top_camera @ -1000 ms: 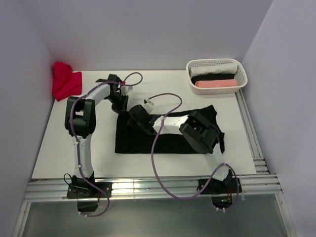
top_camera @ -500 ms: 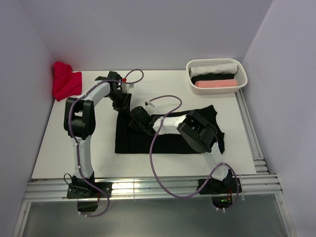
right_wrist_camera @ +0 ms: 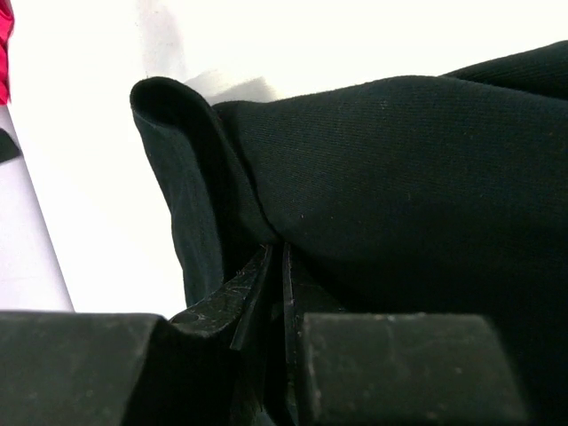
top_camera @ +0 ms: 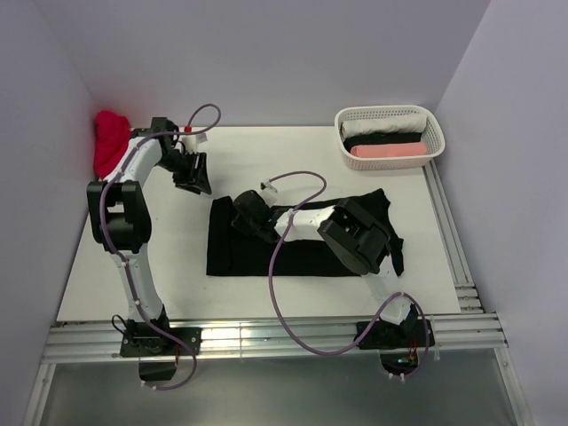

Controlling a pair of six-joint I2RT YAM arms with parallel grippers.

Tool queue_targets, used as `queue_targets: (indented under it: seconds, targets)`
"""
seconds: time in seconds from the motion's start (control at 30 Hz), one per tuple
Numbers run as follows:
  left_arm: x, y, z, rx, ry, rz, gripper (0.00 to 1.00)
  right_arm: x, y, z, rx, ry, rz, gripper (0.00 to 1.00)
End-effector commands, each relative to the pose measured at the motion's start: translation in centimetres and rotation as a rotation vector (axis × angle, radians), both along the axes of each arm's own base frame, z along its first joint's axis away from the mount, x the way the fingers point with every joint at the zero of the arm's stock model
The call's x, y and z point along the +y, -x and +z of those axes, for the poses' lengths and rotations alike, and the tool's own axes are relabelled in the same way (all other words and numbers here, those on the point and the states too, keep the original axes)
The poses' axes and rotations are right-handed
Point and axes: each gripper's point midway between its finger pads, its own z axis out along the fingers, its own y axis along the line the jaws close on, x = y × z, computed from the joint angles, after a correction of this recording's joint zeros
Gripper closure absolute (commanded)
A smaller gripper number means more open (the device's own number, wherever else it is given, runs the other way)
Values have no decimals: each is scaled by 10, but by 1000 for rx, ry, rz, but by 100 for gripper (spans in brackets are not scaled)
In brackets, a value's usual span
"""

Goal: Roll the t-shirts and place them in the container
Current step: Roll the tshirt

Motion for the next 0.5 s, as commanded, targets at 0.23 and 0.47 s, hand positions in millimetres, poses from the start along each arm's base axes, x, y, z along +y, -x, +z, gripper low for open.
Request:
queue_targets:
  seconds: [0.23, 0.47]
  targets:
    - [-10, 17, -47, 133, 133, -14, 37, -3, 2, -17, 36, 33, 4, 85]
    - [-14, 17, -83, 201, 156, 37, 37, -9, 2, -16, 37, 29, -5, 86]
